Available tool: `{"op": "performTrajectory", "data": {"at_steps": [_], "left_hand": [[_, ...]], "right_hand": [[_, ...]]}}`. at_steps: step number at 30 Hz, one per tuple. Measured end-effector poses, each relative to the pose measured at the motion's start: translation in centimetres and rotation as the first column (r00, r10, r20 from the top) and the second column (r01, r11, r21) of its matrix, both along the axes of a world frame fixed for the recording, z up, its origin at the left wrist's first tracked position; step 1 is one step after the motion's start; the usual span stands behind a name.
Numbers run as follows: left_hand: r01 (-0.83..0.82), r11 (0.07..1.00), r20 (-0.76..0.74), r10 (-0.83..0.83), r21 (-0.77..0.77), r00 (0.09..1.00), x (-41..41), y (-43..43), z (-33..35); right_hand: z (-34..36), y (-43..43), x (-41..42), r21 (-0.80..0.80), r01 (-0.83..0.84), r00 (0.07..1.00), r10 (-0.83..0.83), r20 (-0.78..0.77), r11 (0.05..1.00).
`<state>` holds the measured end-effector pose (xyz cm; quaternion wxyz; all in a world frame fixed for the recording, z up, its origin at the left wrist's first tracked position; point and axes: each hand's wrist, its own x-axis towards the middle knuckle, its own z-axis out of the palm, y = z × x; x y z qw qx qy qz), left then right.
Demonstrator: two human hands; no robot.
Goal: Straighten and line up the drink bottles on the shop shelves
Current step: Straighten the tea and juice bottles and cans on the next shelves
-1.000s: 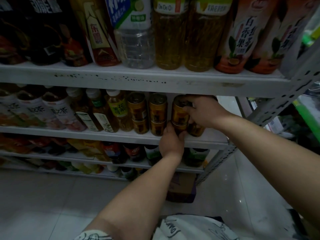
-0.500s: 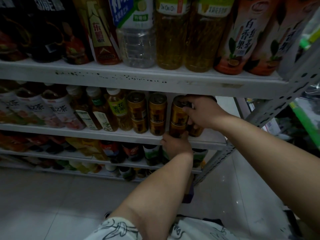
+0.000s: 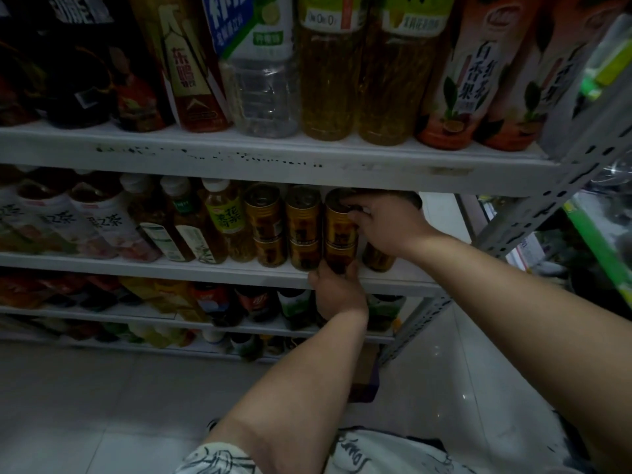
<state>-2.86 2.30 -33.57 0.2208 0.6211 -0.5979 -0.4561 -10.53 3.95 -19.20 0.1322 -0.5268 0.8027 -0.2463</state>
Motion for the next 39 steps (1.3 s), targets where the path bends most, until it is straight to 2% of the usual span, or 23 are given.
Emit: {"op": "performTrajectory", "data": {"at_steps": [5, 7, 9, 11, 12, 14, 16, 18, 23, 27, 31, 34, 36, 39], "left_hand": [[-0.077, 0.996, -0.073, 0.08, 0.04, 0.994, 0.3, -0.4, -0.2], [-0.103, 0.993, -0.098, 0.109, 0.059, 0.989, 0.3, -0.4, -0.1], [-0.092, 0.995, -0.089, 0.096, 0.041, 0.991, 0.3, -0.5, -0.2], [-0.068, 0.998, -0.08, 0.069, 0.017, 0.994, 0.4, -0.7, -0.5], [-0.05, 0.999, -0.077, 0.051, 0.004, 0.996, 0.5, -0.8, -0.7], [-0.02, 1.0, -0.07, 0.019, -0.012, 0.997, 0.7, -0.8, -1.1], [-0.002, 1.0, -0.065, 0.001, -0.015, 0.998, 1.1, -1.0, -1.4], [0.028, 0.999, -0.048, -0.029, -0.02, 0.998, 1.4, -1.1, -1.5], [0.069, 0.997, -0.027, -0.069, -0.023, 0.997, 1.9, -1.5, -1.2], [0.163, 0.986, 0.001, -0.163, -0.04, 0.987, 2.3, -0.8, -1.4], [0.405, 0.912, -0.098, -0.398, 0.065, 0.912, 1.7, 0.6, -1.4], [0.518, 0.849, -0.151, -0.501, 0.104, 0.852, 0.4, 0.9, 0.0], [0.557, 0.82, -0.171, -0.535, 0.132, 0.827, -0.4, 1.1, 0.7], [0.541, 0.82, -0.221, -0.502, 0.186, 0.836, -1.1, 1.5, 1.1]], "right_hand": [[-0.5, 0.5, -0.2, -0.02, 0.015, 1.0, -0.015, -0.005, 1.0], [-0.7, 1.3, -0.2, -0.078, 0.043, 0.999, -0.044, -0.002, 0.996], [-1.5, 3.2, 0.0, -0.253, 0.143, 0.989, -0.129, 0.073, 0.957], [-3.4, 5.7, 0.4, -0.406, 0.32, 0.945, -0.26, 0.197, 0.856], [-4.6, 6.7, 0.5, -0.419, 0.422, 0.901, -0.322, 0.29, 0.804], [-6.8, 7.7, -0.2, -0.313, 0.586, 0.783, -0.424, 0.455, 0.747], [-8.4, 7.7, -1.6, -0.147, 0.628, 0.714, -0.489, 0.501, 0.764], [-8.9, 7.1, -2.8, -0.056, 0.58, 0.714, -0.475, 0.514, 0.812], [-8.9, 5.0, -4.2, -0.022, 0.388, 0.778, -0.315, 0.543, 0.921], [-9.0, 4.4, -5.0, -0.027, 0.366, 0.753, -0.28, 0.595, 0.93], [-8.8, 4.8, -5.7, 0.011, 0.285, 0.742, -0.228, 0.63, 0.959], [-8.2, 4.7, -6.2, 0.03, 0.208, 0.763, -0.181, 0.621, 0.978], [-7.9, 4.6, -6.4, 0.054, 0.167, 0.765, -0.165, 0.622, 0.984], [-7.7, 4.7, -6.3, 0.064, 0.173, 0.74, -0.172, 0.65, 0.983]]}}
